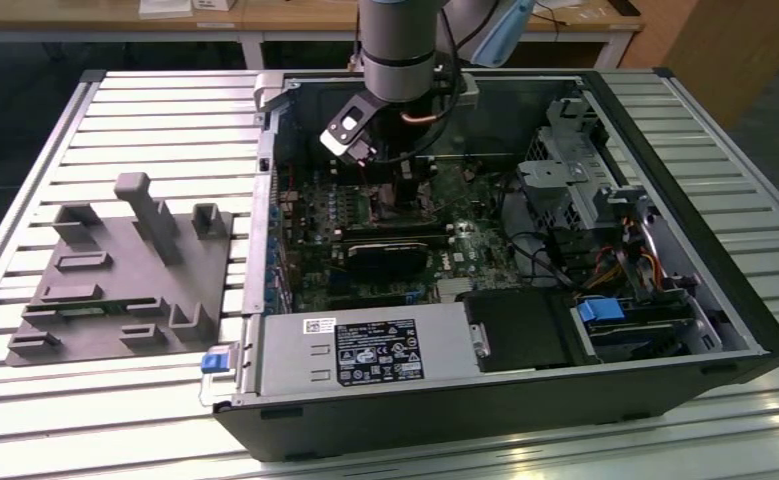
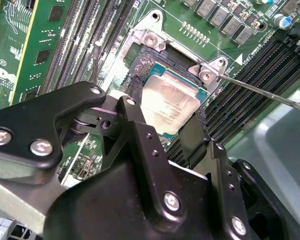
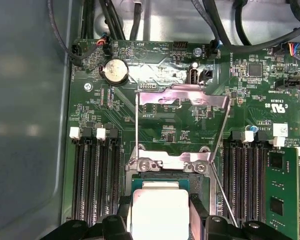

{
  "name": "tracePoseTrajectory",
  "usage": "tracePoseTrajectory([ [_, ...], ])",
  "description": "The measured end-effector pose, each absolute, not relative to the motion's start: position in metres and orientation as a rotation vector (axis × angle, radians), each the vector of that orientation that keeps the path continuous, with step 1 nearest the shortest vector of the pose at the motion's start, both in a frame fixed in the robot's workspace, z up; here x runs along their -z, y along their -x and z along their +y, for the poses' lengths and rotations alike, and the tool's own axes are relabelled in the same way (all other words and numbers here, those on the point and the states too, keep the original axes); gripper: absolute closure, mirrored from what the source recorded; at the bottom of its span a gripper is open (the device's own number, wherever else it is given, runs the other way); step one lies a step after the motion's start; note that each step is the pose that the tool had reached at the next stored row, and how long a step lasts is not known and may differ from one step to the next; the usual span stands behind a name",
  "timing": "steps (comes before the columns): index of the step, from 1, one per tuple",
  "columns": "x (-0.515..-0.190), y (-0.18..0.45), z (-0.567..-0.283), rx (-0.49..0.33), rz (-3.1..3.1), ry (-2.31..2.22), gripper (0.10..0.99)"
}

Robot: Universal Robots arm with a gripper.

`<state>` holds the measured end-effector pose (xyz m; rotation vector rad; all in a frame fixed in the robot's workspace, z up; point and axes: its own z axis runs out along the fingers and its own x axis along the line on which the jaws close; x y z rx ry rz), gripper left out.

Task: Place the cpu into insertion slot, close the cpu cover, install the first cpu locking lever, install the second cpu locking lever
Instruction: 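Place the cpu into insertion slot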

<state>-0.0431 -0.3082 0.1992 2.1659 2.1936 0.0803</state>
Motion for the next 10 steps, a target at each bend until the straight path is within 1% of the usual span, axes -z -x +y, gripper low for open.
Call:
tracePoseTrajectory([
  [2, -0.2097, 0.0431, -0.3083, -0.080, 2.194, -2.166, 0.545],
  [10, -0.2107, 0.0431, -0.3083, -0.080, 2.194, -2.166, 0.545],
])
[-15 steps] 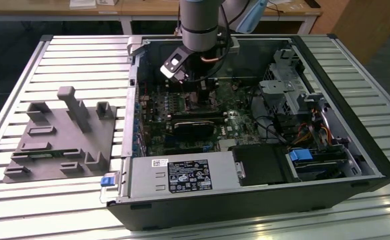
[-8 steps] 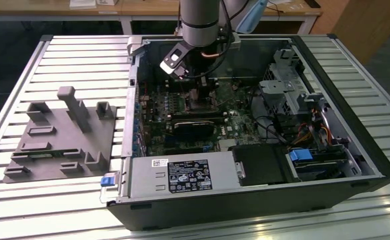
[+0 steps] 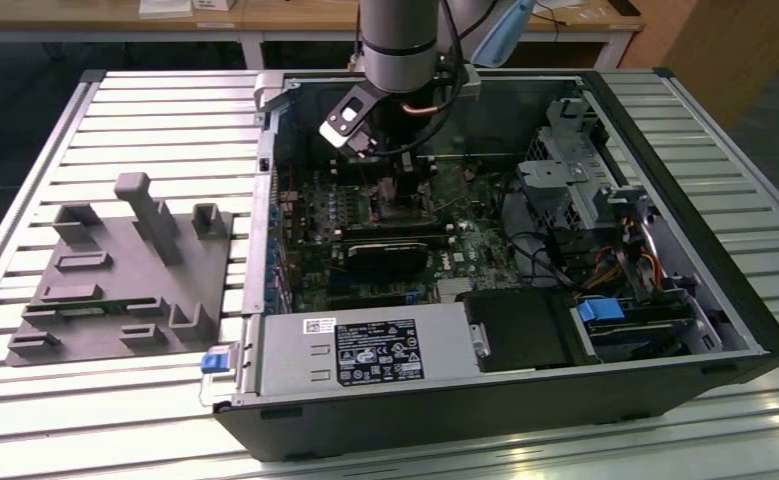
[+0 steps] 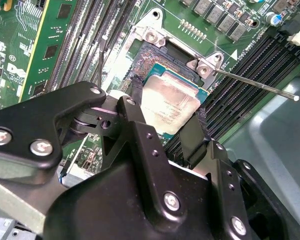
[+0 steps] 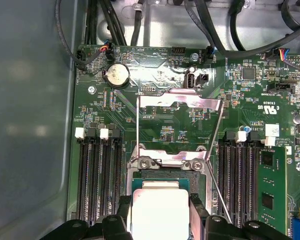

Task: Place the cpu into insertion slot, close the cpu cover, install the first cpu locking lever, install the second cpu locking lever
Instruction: 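Place the cpu into insertion slot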

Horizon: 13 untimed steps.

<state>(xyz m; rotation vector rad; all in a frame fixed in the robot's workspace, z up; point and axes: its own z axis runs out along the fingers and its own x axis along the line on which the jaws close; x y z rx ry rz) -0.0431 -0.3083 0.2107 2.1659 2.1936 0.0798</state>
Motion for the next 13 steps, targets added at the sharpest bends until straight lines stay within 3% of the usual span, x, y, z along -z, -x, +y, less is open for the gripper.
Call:
tracePoseTrajectory([
  [13, -0.2121, 0.0431, -0.3083, -0.080, 2.194, -2.166, 0.545],
])
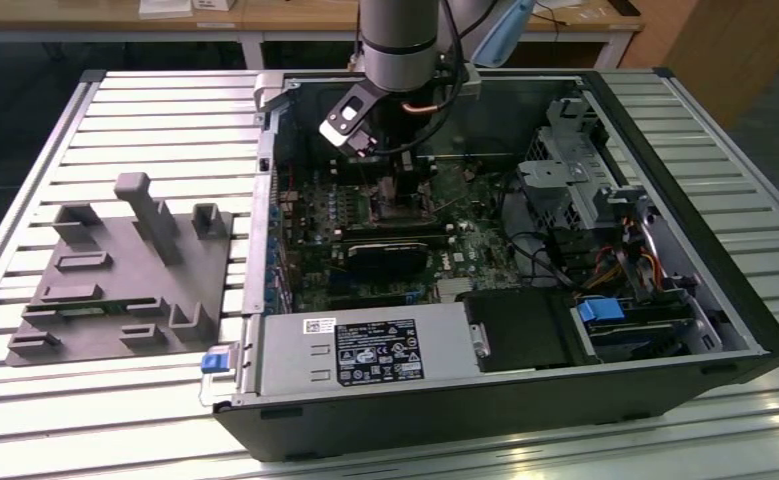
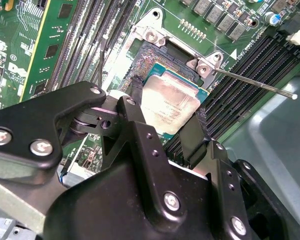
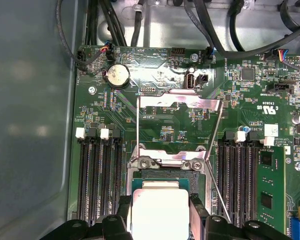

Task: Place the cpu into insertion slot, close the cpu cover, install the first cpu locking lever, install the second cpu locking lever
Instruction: 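Place the cpu into insertion slot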

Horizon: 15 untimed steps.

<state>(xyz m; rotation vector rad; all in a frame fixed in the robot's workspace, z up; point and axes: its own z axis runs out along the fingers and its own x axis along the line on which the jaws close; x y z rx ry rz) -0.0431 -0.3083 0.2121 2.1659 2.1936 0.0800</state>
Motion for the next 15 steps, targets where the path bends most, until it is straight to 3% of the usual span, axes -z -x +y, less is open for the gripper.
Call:
tracePoseTrajectory([
  [15, -0.2145, 0.0431, -0.3083, -0.080, 2.194, -2.166, 0.545],
])
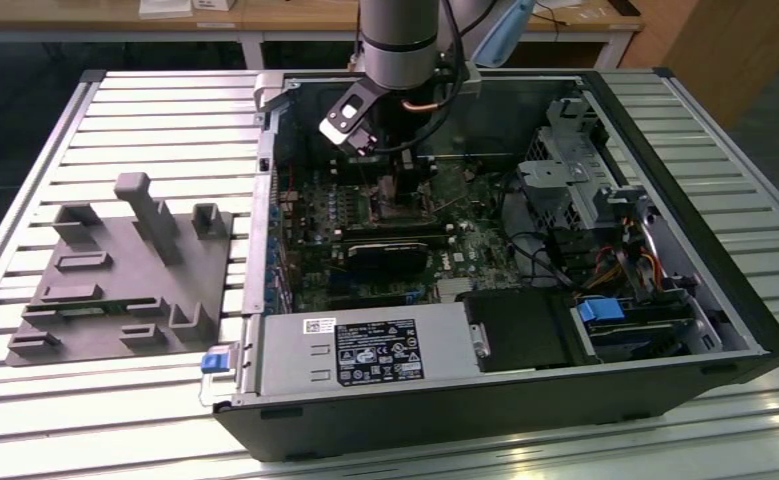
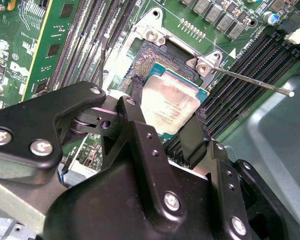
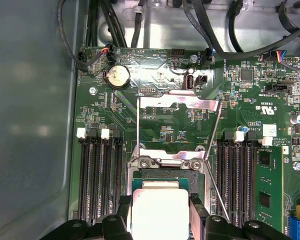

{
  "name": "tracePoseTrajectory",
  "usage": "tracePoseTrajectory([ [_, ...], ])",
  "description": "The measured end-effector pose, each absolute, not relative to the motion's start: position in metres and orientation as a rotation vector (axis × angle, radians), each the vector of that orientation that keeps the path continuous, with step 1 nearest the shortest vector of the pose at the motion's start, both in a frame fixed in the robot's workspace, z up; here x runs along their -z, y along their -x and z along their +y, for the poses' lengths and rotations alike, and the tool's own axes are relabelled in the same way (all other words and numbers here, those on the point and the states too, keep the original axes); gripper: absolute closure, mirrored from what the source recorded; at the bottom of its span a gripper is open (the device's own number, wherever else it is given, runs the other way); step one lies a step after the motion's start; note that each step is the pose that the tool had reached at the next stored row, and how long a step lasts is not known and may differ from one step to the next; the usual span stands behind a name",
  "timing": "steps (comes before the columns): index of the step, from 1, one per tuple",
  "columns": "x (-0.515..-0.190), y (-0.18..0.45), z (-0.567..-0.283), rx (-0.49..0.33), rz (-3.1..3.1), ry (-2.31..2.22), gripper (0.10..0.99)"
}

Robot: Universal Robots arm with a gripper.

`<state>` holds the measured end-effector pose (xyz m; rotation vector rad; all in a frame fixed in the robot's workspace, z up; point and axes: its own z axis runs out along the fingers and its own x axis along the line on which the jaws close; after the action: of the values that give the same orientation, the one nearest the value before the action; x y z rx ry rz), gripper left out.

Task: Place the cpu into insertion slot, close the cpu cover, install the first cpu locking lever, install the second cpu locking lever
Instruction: 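Place the cpu into insertion slot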

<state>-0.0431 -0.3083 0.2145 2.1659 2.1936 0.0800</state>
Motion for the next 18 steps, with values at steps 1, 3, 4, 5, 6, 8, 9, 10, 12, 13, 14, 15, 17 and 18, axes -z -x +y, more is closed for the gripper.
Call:
tracePoseTrajectory([
  [1, -0.2146, 0.0431, -0.3083, -0.080, 2.194, -2.166, 0.545],
  [3, -0.2146, 0.0431, -0.3083, -0.080, 2.194, -2.166, 0.545],
  [4, -0.2147, 0.0431, -0.3083, -0.080, 2.194, -2.166, 0.545],
  [5, -0.2147, 0.0431, -0.3083, -0.080, 2.194, -2.166, 0.545],
  [6, -0.2148, 0.0431, -0.3083, -0.080, 2.194, -2.166, 0.545],
  [8, -0.2149, 0.0431, -0.3094, -0.079, 2.194, -2.166, 0.545],
  [9, -0.2148, 0.0431, -0.3100, -0.080, 2.194, -2.166, 0.545],
  [10, -0.2148, 0.0431, -0.3100, -0.080, 2.194, -2.166, 0.545],
  [12, -0.2148, 0.0431, -0.3100, -0.080, 2.194, -2.166, 0.545],
  [13, -0.2147, 0.0431, -0.3100, -0.080, 2.194, -2.166, 0.545],
  [14, -0.2147, 0.0431, -0.3104, -0.080, 2.194, -2.166, 0.545],
  [15, -0.2146, 0.0431, -0.3108, -0.080, 2.194, -2.166, 0.545],
  [17, -0.2139, 0.0431, -0.3108, -0.080, 2.193, -2.166, 0.545],
  [18, -0.2135, 0.0431, -0.3108, -0.080, 2.193, -2.166, 0.545],
])
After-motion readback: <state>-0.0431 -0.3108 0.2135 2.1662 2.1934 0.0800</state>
